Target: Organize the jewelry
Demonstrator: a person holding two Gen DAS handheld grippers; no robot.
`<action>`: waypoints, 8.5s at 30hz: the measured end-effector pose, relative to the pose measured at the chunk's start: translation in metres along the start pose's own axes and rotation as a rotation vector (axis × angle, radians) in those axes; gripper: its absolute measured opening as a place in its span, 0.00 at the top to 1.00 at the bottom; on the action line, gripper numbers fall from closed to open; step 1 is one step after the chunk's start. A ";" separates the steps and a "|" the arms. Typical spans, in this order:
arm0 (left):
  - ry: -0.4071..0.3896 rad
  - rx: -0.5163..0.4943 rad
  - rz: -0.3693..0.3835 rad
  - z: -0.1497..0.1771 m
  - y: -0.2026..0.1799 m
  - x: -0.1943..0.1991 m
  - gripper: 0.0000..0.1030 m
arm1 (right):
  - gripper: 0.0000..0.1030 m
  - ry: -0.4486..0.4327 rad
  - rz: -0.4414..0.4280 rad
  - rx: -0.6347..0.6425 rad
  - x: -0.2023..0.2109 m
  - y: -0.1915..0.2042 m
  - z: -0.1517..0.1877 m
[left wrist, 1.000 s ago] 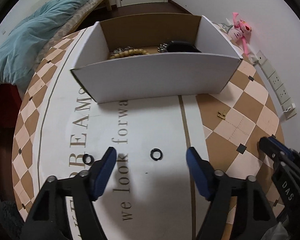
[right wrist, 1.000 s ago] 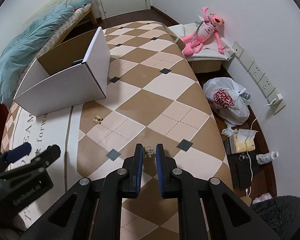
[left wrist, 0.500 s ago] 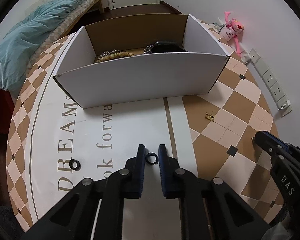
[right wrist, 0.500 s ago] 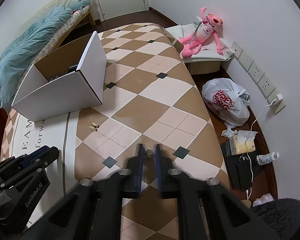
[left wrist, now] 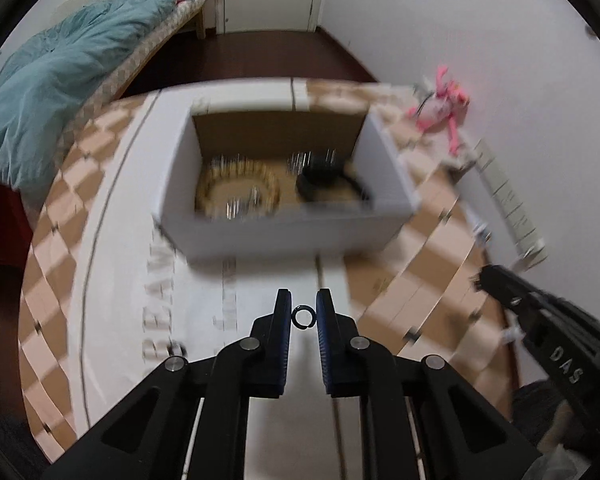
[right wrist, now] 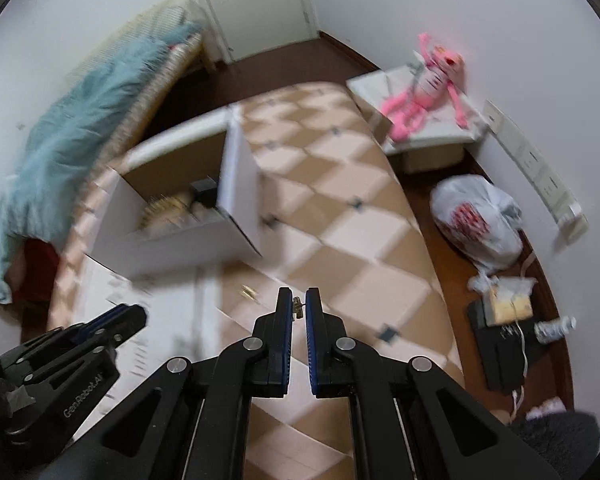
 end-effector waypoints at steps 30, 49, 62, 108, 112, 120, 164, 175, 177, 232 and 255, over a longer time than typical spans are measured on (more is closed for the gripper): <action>0.072 0.109 -0.106 -0.118 0.073 -0.010 0.17 | 0.69 0.282 -0.075 0.188 -0.079 0.075 -0.118; -0.029 0.054 -0.240 -0.062 0.065 0.019 0.02 | 0.08 0.112 0.187 0.266 -0.035 0.061 -0.069; -0.149 0.020 -0.216 -0.044 0.040 0.086 0.02 | 0.08 -0.028 0.144 0.214 0.044 0.065 -0.060; 0.045 0.170 -0.297 0.066 0.103 -0.009 0.03 | 0.87 0.012 0.102 0.187 -0.060 0.046 0.042; 0.046 0.136 -0.274 0.063 0.094 -0.020 0.20 | 0.87 0.020 0.109 0.175 -0.058 0.044 0.044; 0.028 0.077 -0.229 0.054 0.082 -0.025 0.81 | 0.87 0.026 0.116 0.169 -0.057 0.041 0.048; 0.088 0.150 -0.051 -0.124 0.071 -0.001 0.14 | 0.57 0.278 -0.080 0.176 -0.070 0.079 -0.113; 0.086 0.086 -0.225 -0.093 0.080 0.000 0.05 | 0.10 0.216 0.133 0.267 -0.054 0.071 -0.096; 0.089 0.086 -0.231 -0.088 0.080 0.000 0.04 | 0.10 0.222 0.145 0.277 -0.054 0.072 -0.089; -0.258 0.016 -0.199 -0.016 -0.026 0.245 0.04 | 0.00 -0.227 0.170 0.178 0.262 0.050 -0.038; -0.125 0.051 -0.259 -0.068 0.006 0.180 0.04 | 0.00 -0.072 0.207 0.227 0.171 0.068 -0.095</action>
Point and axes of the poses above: each gripper's, at about its wrist camera, not at the fingertips, and x roughly against the way its jaws point, y to its left, z to its underside, the point moved 2 cm from there along -x, roughly the way its jaws point, and after that the axes turned 10 degrees about z, right-handed, at the moved point
